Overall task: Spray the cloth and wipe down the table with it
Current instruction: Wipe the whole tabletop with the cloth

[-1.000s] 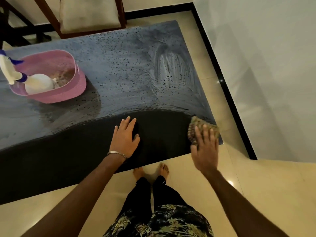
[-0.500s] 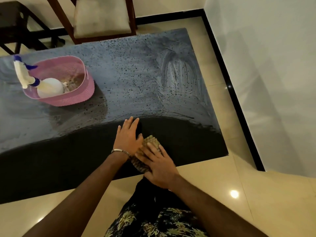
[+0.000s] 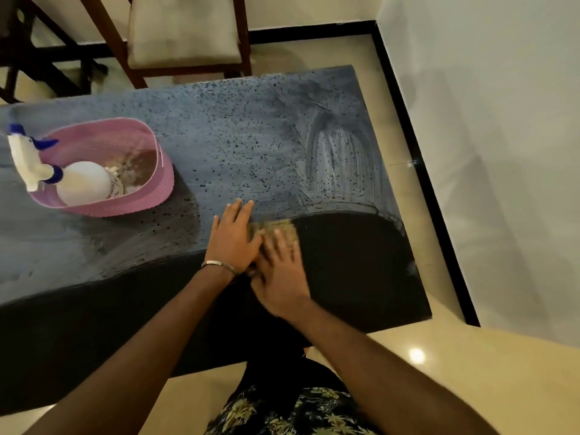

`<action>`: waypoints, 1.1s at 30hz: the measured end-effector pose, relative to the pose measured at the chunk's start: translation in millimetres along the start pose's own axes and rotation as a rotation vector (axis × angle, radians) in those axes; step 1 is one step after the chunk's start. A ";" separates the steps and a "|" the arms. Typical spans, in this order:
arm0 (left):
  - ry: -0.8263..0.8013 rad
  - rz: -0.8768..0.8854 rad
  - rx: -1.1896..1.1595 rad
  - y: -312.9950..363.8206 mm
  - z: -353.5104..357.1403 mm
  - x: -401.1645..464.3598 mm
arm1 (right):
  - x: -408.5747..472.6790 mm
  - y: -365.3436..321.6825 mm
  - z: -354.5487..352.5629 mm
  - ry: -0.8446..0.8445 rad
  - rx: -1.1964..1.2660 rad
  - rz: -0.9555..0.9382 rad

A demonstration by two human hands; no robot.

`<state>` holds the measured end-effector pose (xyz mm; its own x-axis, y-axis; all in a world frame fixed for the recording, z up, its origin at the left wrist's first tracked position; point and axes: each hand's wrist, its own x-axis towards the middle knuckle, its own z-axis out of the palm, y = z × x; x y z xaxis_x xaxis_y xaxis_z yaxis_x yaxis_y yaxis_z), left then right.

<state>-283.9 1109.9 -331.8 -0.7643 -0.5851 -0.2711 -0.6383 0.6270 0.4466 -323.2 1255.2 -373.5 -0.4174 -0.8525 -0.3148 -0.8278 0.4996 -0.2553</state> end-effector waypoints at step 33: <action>-0.099 0.136 0.122 24.6 18.5 35.5 | 37.8 216.3 -68.7 0.070 0.129 0.584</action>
<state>-328.4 1114.1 -346.2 -0.8455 -0.4414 -0.3006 -0.5306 0.7579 0.3796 -543.8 1320.4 -377.8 -0.8164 -0.4377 -0.3766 -0.4042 0.8990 -0.1687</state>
